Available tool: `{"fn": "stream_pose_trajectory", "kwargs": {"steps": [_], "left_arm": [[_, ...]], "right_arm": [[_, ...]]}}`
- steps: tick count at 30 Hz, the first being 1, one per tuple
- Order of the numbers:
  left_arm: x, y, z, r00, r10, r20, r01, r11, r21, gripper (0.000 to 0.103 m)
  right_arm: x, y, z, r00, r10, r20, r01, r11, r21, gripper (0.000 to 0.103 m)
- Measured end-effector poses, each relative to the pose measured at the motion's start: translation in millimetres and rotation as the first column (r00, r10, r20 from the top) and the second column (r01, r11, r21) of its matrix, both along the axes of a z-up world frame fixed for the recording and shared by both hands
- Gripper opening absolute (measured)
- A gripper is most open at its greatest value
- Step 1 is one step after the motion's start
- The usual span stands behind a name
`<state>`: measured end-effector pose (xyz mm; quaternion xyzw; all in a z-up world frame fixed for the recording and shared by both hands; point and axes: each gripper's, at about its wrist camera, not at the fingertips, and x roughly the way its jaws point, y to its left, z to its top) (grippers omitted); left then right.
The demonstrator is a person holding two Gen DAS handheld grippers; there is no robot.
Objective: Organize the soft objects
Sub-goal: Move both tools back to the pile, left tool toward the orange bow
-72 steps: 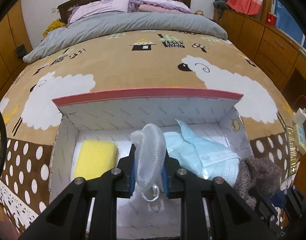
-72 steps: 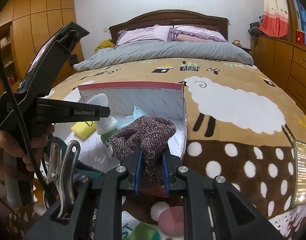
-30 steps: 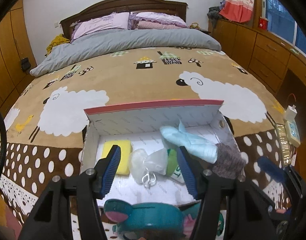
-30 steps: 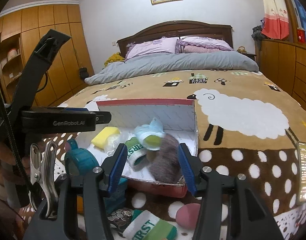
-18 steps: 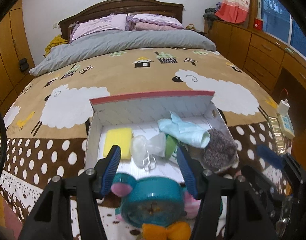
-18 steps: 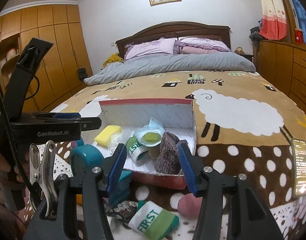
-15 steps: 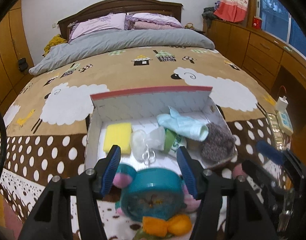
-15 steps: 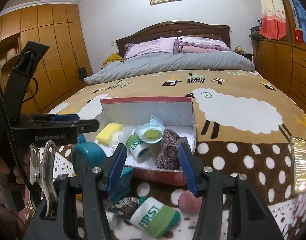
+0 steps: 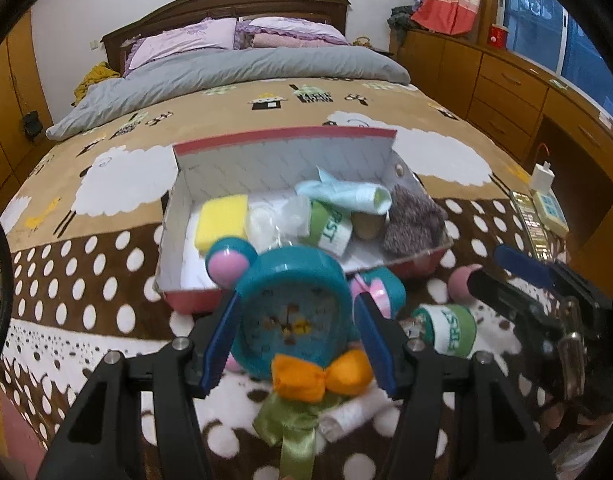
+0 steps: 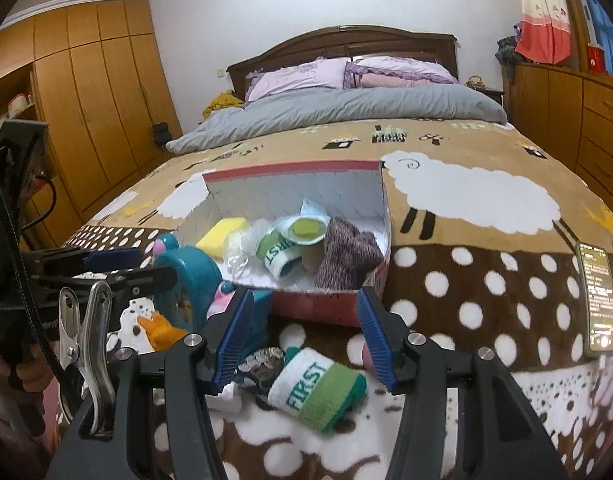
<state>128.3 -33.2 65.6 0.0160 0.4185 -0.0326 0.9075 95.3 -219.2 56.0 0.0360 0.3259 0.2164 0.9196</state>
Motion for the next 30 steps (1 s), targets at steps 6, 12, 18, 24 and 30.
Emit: {"fn": "stream_pose_trajectory", "kwargs": {"steps": [6,12,18,24,30], "left_arm": [[-10.1,-5.3,-14.9,1.0,-0.012,-0.028,0.012,1.0,-0.008,0.061],[-9.6,-9.7,-33.2,0.998,-0.015,-0.061,0.015,1.0,-0.008,0.062],[-11.2,-13.8,-47.1,0.996,-0.035,-0.085,0.034,0.999,-0.016,0.065],[-20.3,-15.9,-60.7,0.991,-0.062,-0.116,0.058,0.998,-0.039,0.065],[-30.1,-14.9,-67.1,0.991,-0.065,-0.119,0.059,0.997,-0.049,0.065]], "right_arm": [[-12.5,-2.8,-7.3,1.0,0.003,-0.022,-0.002,1.0,0.008,0.055],[-23.7,-1.4,-12.9,0.999,0.009,-0.037,-0.009,1.0,0.001,0.055],[-26.0,1.1,-18.6,0.998,0.017,-0.053,-0.018,1.0,-0.007,0.055],[-27.8,1.7,-22.4,0.997,0.021,-0.069,-0.021,1.0,-0.009,0.055],[-30.8,1.4,-22.7,0.997,0.018,-0.071,-0.019,1.0,-0.017,0.055]]}}
